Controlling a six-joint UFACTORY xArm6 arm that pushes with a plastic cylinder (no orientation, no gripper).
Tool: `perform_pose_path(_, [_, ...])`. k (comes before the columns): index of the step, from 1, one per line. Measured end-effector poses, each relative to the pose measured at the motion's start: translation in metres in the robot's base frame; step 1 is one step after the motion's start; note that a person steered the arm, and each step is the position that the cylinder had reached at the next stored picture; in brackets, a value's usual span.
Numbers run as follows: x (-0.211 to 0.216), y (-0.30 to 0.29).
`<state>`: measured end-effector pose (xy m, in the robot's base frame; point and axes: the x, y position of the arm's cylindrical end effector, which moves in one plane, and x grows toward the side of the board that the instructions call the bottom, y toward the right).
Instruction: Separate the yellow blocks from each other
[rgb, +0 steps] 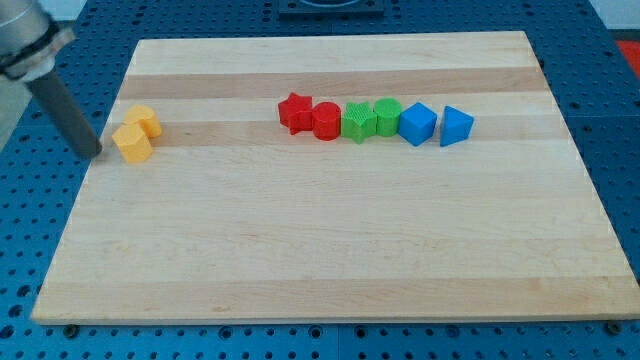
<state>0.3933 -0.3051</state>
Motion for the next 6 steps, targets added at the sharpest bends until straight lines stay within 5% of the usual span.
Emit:
perform_pose_path(1, [-0.041, 0.006])
perform_pose_path(3, [-0.043, 0.032])
perform_pose_path(4, [-0.044, 0.001])
perform_pose_path(6, [-0.003, 0.04])
